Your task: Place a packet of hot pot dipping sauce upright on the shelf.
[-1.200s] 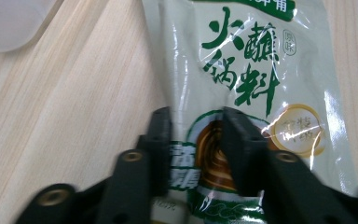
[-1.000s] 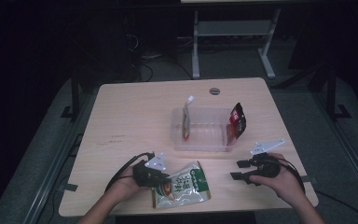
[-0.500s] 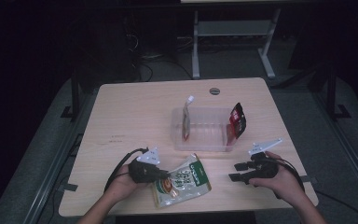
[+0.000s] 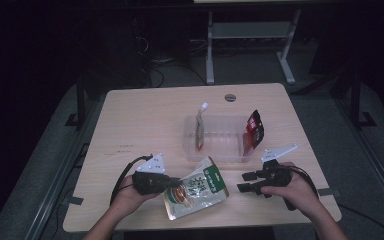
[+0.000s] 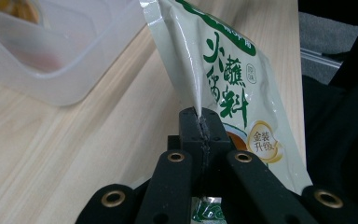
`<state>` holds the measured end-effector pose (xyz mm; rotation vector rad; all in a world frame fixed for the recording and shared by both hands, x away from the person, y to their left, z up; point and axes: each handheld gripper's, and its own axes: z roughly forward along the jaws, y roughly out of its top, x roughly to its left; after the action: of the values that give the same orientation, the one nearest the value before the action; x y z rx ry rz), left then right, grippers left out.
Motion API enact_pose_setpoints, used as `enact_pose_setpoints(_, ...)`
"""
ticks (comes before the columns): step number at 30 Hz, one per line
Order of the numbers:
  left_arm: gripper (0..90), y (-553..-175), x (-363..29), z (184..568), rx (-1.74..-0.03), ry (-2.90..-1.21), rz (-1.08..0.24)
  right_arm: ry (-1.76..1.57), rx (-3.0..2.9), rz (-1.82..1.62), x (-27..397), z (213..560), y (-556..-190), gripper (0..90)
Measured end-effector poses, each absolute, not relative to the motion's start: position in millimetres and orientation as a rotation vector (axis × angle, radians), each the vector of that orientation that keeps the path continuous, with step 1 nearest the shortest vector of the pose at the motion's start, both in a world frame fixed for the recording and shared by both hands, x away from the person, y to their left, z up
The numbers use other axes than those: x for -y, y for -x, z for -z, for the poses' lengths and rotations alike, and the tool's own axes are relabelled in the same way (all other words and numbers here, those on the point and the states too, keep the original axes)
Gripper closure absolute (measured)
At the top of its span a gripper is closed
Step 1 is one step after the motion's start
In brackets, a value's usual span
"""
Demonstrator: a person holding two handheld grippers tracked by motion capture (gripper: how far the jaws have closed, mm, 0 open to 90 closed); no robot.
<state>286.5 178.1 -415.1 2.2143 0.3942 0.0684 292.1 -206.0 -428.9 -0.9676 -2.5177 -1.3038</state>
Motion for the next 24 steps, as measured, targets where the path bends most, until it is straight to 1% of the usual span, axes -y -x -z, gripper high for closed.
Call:
enact_pose_setpoints(17, 90.0, -282, -183, 402, -0.373, -2.146, -0.11, 0.762, 2.395, 1.396, 152, 421, -324, 37.8)
enact_pose_setpoints(21, 90.0, -281, -183, 400, -0.369, -2.138, -0.112, 0.738, 2.364, 1.387, 139, 422, -329, 37.8)
enact_pose_setpoints(24, 90.0, -280, -182, 400, -0.361, -2.134, -0.112, 0.722, 2.346, 1.382, 132, 425, -331, 40.0)
